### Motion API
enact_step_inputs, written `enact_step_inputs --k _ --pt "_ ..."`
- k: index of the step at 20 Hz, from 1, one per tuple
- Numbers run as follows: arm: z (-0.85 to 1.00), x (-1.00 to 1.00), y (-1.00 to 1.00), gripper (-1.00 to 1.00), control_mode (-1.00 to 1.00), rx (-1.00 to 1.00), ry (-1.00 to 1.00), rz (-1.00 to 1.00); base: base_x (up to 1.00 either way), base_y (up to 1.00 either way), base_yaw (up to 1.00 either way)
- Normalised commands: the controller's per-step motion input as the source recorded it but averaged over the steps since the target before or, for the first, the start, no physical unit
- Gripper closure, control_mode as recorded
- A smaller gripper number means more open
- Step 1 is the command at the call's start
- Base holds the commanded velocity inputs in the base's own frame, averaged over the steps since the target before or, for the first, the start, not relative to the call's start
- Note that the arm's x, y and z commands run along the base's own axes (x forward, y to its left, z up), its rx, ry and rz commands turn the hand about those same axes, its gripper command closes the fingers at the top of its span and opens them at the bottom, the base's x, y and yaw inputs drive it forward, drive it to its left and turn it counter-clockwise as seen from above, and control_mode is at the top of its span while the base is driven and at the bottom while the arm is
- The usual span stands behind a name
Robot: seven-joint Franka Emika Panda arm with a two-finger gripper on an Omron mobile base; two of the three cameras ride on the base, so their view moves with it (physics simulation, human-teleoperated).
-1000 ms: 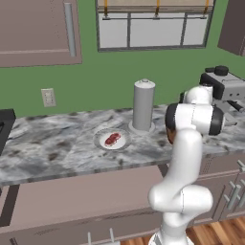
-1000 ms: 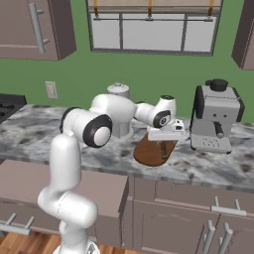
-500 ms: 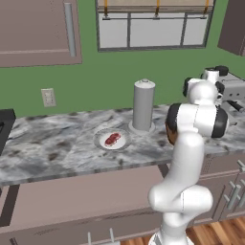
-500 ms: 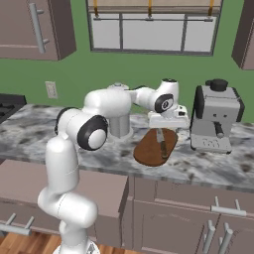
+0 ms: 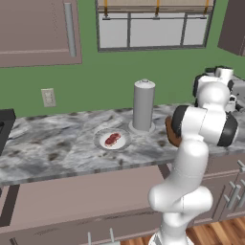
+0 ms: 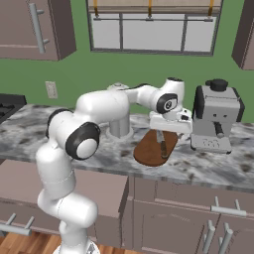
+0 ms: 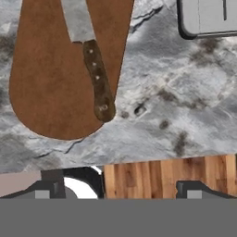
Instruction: Pick up the knife from the drawer and place it on the cutting board. Then place the meat from the plate to the cutting board.
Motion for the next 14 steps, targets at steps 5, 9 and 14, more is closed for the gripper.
enact_step_inputs --k 5,9,14 --pt "0.36 -0.36 0.0 -1.0 -1.0 0.0 0.0 -0.2 0.0 0.0 0.0" --pt "0.48 -0.24 0.0 -1.0 -1.0 0.0 0.0 -0.14 0.0 0.0 0.0" --pt "0.42 -0.33 0.03 -1.0 -1.0 -0.02 0.0 -0.08 0.0 0.0 0.0"
